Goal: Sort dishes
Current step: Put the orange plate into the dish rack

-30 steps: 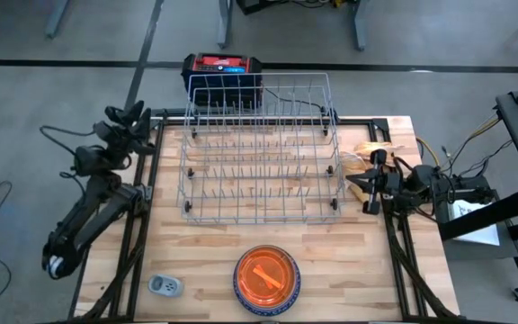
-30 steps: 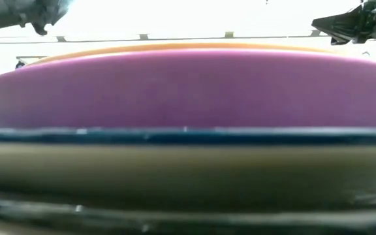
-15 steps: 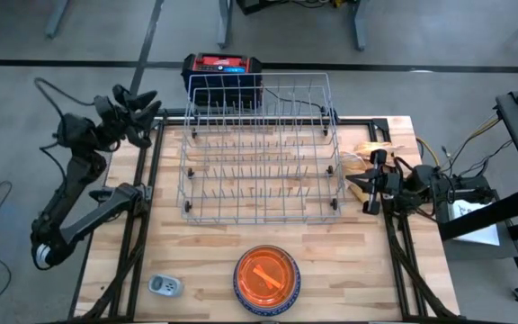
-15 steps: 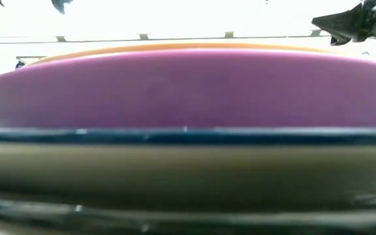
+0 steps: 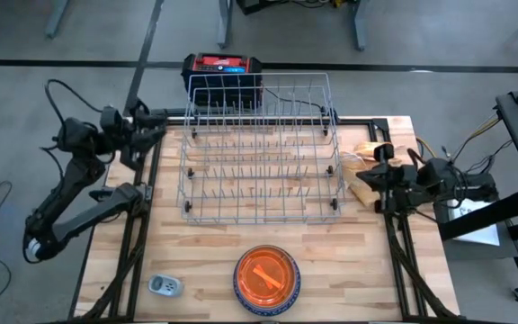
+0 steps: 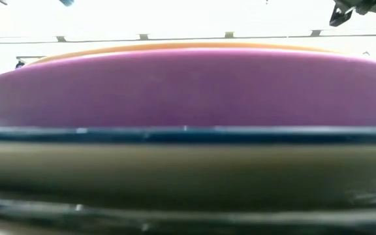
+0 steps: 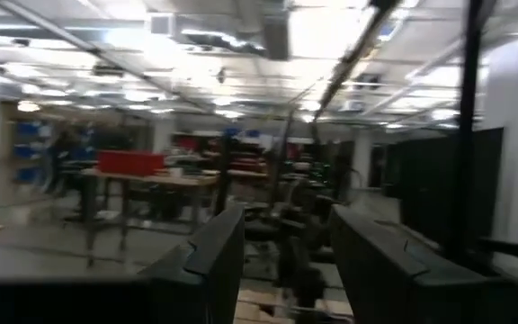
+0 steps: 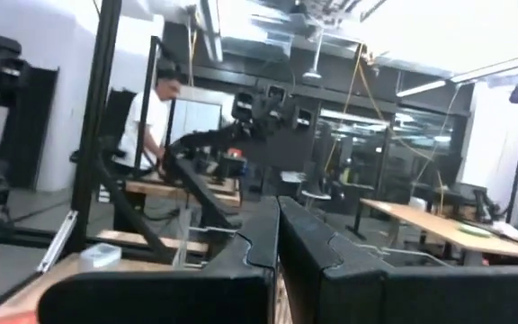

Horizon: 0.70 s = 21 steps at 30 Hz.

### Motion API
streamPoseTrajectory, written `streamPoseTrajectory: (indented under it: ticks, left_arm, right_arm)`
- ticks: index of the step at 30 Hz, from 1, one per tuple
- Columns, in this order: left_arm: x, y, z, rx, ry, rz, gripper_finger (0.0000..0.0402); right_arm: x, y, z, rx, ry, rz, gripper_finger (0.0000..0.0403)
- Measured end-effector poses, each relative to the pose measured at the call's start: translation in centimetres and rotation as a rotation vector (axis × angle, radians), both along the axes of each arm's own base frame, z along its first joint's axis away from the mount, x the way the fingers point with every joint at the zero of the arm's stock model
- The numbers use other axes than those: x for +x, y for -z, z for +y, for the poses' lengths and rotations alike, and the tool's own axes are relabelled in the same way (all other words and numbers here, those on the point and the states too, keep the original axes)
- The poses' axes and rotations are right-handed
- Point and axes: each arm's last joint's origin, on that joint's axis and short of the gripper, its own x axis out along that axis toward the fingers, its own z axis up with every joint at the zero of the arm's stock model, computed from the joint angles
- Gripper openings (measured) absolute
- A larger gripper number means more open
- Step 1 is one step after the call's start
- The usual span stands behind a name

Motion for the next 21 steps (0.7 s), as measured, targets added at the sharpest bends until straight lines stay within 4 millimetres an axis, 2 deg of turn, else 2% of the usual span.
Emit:
streamPoseTrajectory:
  ticks: [3,8,12,16,21]
  left_arm:
    - [1.4,1.2,-0.1,0.013,0.021,-0.062,0.0154]
    - [4.7,2.6,-0.7,0.058,0.12,-0.083,0.0154]
    - [6.9,2.5,-1.3,0.087,0.167,-0.032,0.0154]
    - [8.1,1.8,-1.7,0.084,0.202,0.031,0.0154]
    - [9.5,2.9,-2.2,0.029,0.252,0.203,0.0154]
  right_arm:
    - [1.1,-0.6,0.1,-0.028,0.019,0.057,0.0]
    - [3.2,-2.8,0.3,-0.043,0.026,0.111,0.0]
    - [4.9,-4.0,0.5,-0.051,0.043,0.203,0.0]
    - [6.1,-4.9,0.6,-0.015,0.037,0.326,0.0]
    - [6.7,-5.3,0.7,0.049,0.073,0.465,0.0]
